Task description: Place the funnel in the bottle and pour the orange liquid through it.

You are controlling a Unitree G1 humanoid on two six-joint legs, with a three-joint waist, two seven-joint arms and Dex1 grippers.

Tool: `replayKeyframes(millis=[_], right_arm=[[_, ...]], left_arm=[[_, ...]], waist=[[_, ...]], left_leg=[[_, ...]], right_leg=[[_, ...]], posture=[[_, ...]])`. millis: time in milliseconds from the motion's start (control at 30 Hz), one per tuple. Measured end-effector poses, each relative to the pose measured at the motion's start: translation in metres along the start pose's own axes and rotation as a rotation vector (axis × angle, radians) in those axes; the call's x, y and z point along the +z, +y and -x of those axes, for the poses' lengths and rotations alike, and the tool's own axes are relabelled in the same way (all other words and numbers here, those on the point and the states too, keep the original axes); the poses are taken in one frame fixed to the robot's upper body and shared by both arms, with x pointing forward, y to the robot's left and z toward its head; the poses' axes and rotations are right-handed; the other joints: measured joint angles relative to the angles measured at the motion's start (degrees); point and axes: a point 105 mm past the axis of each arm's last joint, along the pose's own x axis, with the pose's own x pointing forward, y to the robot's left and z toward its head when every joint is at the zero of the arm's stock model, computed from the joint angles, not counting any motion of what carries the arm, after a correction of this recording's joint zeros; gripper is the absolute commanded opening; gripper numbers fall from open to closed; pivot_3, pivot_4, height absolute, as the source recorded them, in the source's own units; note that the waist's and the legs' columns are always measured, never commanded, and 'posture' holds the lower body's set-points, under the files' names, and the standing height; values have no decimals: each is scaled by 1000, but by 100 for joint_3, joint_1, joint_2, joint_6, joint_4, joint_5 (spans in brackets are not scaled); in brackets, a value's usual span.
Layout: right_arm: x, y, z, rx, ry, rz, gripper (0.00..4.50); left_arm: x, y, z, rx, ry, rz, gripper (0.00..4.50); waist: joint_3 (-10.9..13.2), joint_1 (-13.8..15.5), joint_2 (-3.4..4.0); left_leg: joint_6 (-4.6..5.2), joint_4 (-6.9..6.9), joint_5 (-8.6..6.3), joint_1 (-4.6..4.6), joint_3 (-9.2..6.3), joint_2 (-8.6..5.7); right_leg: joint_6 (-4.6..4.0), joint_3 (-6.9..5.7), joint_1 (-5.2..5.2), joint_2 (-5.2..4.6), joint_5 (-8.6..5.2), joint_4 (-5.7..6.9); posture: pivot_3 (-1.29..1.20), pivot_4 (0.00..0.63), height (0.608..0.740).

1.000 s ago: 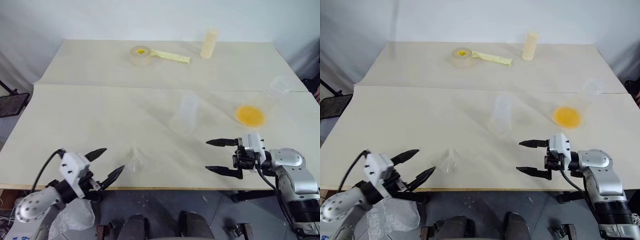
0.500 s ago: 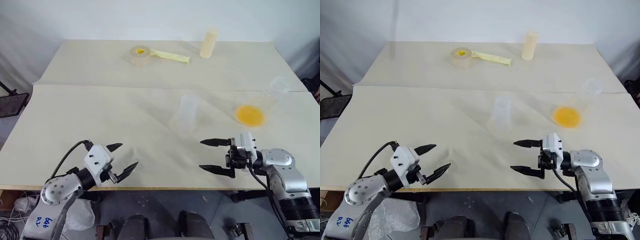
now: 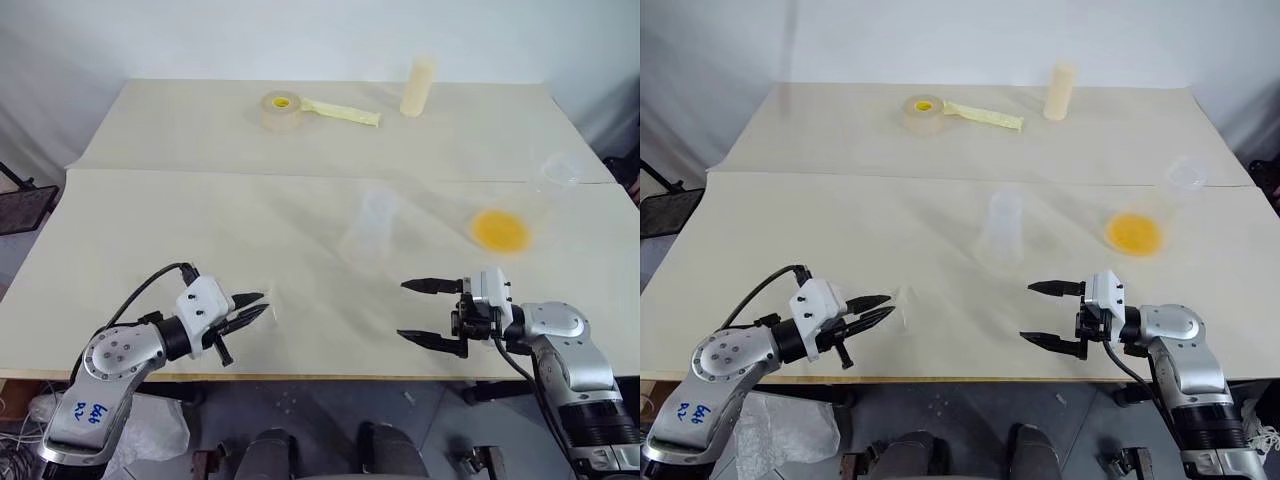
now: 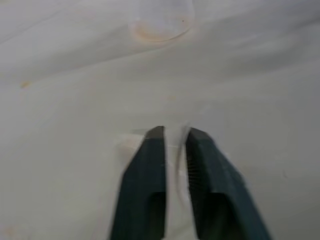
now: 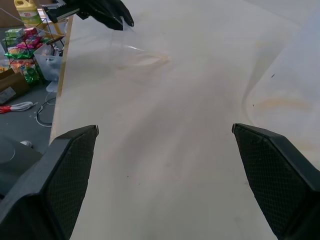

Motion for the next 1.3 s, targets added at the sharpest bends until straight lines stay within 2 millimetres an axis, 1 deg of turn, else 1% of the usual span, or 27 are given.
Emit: replayKeyframes(millis=[33, 133, 267, 400, 467, 533, 600, 700, 800, 900, 967, 1067, 1133, 1300], right_arm=[[0, 0, 0, -4, -1, 2, 4500], [2, -1, 1, -16, -9, 8, 4500], [12, -6, 5, -50, -49, 27, 4500], [17, -6, 7, -51, -80, 26, 4500], [21, -7, 9, -57, -94, 28, 4500], [26, -9, 10, -72, -108, 33, 4500], [31, -11, 10, -90, -130, 25, 4500], [37, -14, 9, -117, -176, 6, 4500], [44, -20, 9, -168, -207, 11, 4500], [46, -21, 8, -195, -217, 14, 4500], [45, -19, 9, -209, -215, 11, 4500], [41, -16, 9, -228, -214, -3, 4500], [40, -14, 10, -242, -211, -3, 4500], [37, -9, 12, -282, -211, -8, 4500]], left_arm=[[3, 5, 1, 8, -2, -14, 48], [1, 5, 2, -9, 2, -5, 48], [7, 10, 1, -28, -14, 16, 48], [19, 27, 1, -28, -26, 29, 48], [30, 34, -1, -36, -51, 19, 48], [42, 45, -5, -26, -78, 22, 48], [56, 56, -12, -9, -126, 27, 48], [76, 66, -22, -8, -197, 27, 48], [103, 74, -40, -41, -286, 74, 48], [127, 82, -55, -76, -300, 140, 48], [138, 83, -64, -102, -298, 186, 48], [158, 77, -78, -193, -313, 257, 48], [165, 75, -81, -227, -297, 289, 48], [179, 80, -91, -290, -204, 422, 48]], waist=[[0, 2, 0], [0, -10, 0], [0, 4, 0], [0, -5, 0], [0, -2, 0], [0, 3, 0], [0, 5, 0], [0, -4, 0], [1, 20, -1], [1, 7, -1], [1, -5, -1], [2, -8, -3], [2, -14, -3], [3, -14, -5]], left_leg=[[0, 0, 0, 0, -1, 0], [0, -1, 0, 0, 1, 0], [0, 1, 0, 0, -1, 0], [0, 0, 0, -1, -1, -1], [0, 0, 0, -1, -1, -3], [0, 2, 0, -2, -2, -3], [0, 3, 0, -2, -4, -5], [-1, 2, 0, -3, -3, -6], [-1, 13, 1, -13, -11, -9], [-1, 13, 1, -15, -11, -10], [-1, 8, 1, -14, -9, -10], [-1, 8, 1, -20, -11, -10], [-1, 7, 1, -19, -11, -9], [-5, 8, 3, -19, -10, -7]], right_leg=[[0, 0, 0, -1, 0, 1], [0, 0, -1, -1, 0, 0], [0, 0, 0, -1, 0, 1], [0, -2, -2, 1, 0, 2], [0, -1, -2, -1, 0, 3], [1, -3, -1, 0, 0, 3], [1, -4, -1, 0, 1, 8], [1, -6, -3, 2, 1, 7], [3, -11, -4, 2, 1, 10], [4, -13, -4, 2, 2, 8], [4, -13, -6, 3, 2, 9], [4, -17, -9, 4, 2, 7], [4, -18, -10, 5, 2, 7], [4, -16, -10, 10, 2, 7]], posture=[[0, 150, 740], [0, 150, 740], [0, 150, 740], [0, 150, 740], [0, 150, 740], [0, 150, 740], [0, 150, 740], [0, 150, 740], [0, 150, 740], [0, 150, 740], [0, 150, 740], [0, 150, 740], [0, 150, 740], [0, 150, 740]])
